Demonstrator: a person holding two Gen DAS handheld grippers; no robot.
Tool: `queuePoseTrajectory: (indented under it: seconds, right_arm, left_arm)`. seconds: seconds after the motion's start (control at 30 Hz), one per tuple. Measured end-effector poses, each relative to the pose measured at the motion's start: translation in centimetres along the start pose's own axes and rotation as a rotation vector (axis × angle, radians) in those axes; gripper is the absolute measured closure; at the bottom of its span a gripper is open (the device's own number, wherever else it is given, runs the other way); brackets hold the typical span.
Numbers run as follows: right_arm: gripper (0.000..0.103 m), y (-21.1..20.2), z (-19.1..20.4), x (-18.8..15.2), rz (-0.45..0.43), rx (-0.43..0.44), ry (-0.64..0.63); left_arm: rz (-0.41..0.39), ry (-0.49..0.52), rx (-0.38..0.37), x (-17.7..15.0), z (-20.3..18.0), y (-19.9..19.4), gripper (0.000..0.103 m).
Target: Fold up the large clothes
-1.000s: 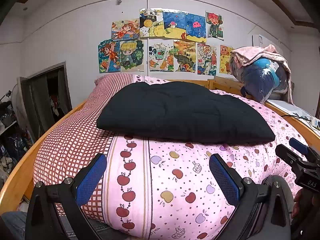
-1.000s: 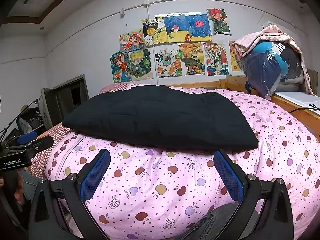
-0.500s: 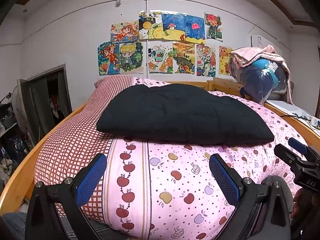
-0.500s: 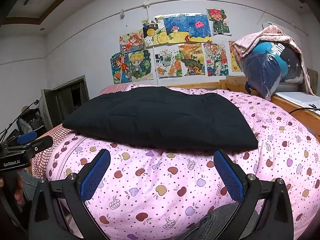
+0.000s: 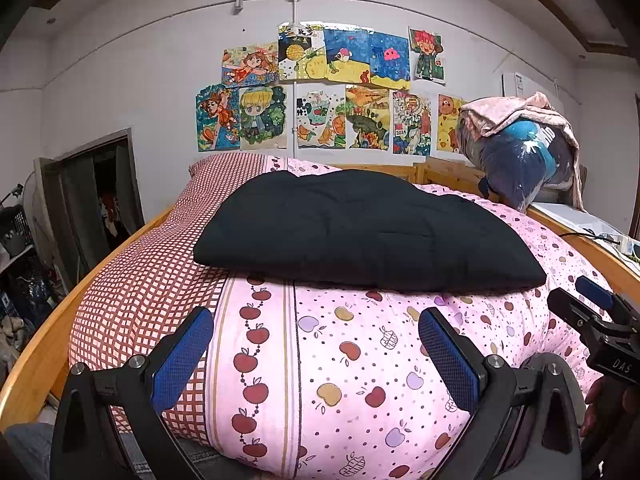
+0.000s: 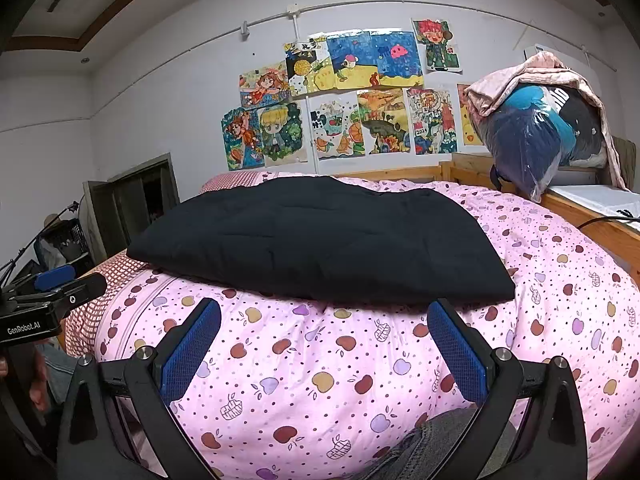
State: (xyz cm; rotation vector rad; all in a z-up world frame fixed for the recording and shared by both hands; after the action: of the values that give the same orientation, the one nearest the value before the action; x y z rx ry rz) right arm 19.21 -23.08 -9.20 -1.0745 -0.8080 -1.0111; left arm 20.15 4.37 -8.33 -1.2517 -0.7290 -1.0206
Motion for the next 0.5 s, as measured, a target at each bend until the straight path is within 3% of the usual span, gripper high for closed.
queuePoseTrajectory:
  seconds: [0.5]
  right_arm:
    - [0.002, -0.2, 0.07, 0.08, -0.003, 0.002, 0.001]
  left_arm:
    - [0.0, 0.0, -0.001, -0.08, -0.02, -0.01, 0.0]
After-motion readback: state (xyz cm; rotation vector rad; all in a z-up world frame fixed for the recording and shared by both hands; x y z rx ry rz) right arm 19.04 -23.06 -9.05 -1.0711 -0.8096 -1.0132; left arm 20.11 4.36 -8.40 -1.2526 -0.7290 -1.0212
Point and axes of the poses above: each gripper's, at about its wrist camera, not at the fingertips, and y roughly the way its jaws point, z to its left, x to its top, the point moved 9 cm from there along y, roughly the way its jaws point, and after that the axes turned 11 degrees about y, right-handed, at the moved point
